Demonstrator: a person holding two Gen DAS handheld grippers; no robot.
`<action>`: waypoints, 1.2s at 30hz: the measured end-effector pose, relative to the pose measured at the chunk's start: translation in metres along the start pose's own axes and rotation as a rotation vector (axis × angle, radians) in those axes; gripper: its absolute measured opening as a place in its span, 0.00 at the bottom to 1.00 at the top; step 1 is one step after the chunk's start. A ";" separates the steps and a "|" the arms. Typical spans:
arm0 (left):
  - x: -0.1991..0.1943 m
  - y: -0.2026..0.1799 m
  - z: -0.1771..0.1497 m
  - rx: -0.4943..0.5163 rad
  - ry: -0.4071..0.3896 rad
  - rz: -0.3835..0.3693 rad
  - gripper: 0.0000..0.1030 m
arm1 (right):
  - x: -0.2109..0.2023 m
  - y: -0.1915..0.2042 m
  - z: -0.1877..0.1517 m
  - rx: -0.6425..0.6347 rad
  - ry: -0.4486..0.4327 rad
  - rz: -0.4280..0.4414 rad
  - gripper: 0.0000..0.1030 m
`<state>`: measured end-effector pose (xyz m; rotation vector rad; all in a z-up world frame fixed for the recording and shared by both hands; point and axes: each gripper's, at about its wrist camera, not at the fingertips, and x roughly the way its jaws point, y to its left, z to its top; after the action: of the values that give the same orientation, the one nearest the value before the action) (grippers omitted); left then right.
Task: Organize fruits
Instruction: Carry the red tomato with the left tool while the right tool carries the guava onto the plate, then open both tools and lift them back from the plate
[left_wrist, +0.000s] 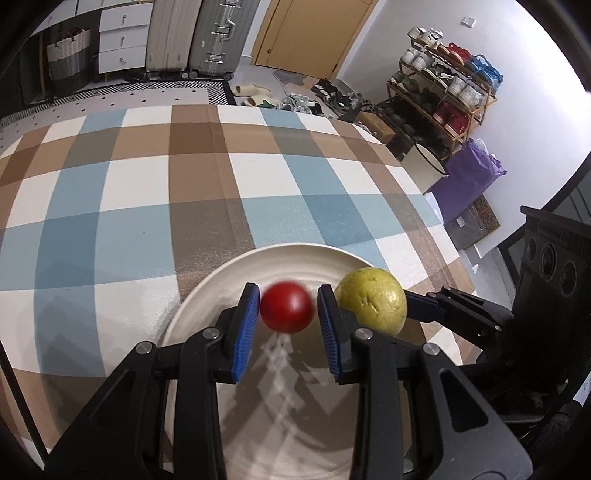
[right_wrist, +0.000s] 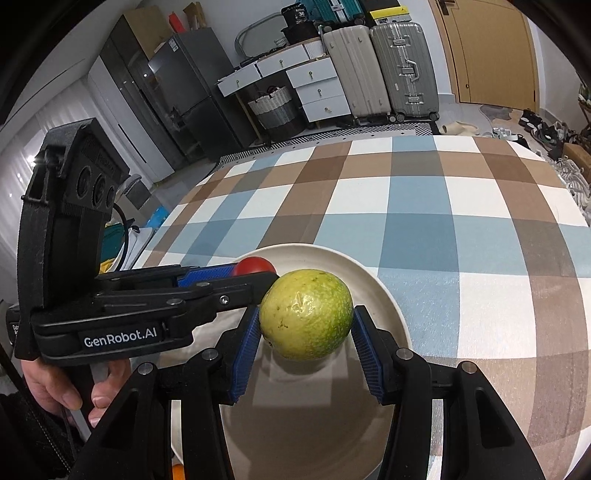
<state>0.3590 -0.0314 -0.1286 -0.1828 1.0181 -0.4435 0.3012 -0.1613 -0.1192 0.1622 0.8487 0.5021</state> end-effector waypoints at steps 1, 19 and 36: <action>-0.001 -0.001 0.000 0.004 -0.005 0.000 0.28 | 0.000 0.001 0.000 -0.005 -0.002 -0.004 0.50; -0.067 -0.014 -0.015 0.044 -0.104 0.069 0.34 | -0.052 0.011 -0.001 -0.018 -0.144 -0.032 0.56; -0.140 -0.041 -0.051 0.094 -0.221 0.150 0.59 | -0.099 0.043 -0.018 -0.065 -0.227 -0.036 0.68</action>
<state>0.2418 -0.0037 -0.0313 -0.0684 0.7857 -0.3258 0.2180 -0.1729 -0.0499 0.1407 0.6114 0.4673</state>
